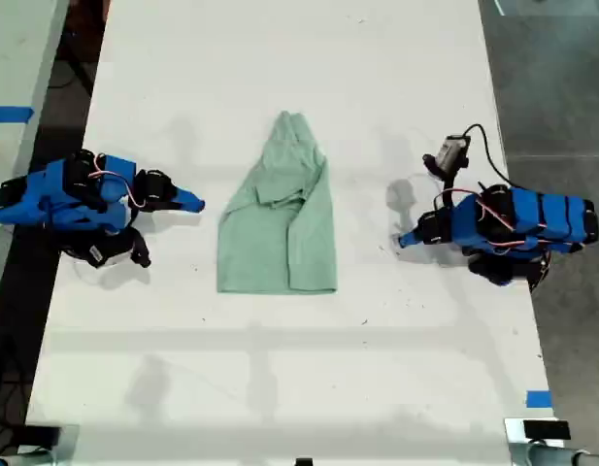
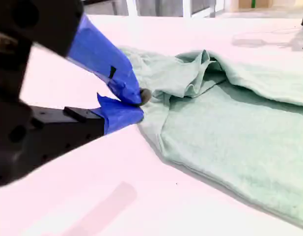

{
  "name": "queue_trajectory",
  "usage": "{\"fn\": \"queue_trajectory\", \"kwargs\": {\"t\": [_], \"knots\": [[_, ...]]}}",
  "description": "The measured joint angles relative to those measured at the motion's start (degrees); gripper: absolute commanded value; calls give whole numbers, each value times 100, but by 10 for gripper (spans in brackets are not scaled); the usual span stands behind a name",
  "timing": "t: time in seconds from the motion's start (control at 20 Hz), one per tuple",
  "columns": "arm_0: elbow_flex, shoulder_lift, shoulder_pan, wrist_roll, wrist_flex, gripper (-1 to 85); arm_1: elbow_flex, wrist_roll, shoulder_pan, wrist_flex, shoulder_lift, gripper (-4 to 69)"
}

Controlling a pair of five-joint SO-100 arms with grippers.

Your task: Fold t shirt

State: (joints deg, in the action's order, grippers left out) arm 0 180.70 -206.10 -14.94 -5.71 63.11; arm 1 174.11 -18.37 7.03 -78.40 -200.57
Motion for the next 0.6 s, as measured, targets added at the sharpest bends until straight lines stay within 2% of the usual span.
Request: {"fn": "queue_trajectory", "kwargs": {"t": [0.6], "knots": [[0, 0, 0, 0, 0, 0, 0, 132, 0, -26, 0, 5]]}}
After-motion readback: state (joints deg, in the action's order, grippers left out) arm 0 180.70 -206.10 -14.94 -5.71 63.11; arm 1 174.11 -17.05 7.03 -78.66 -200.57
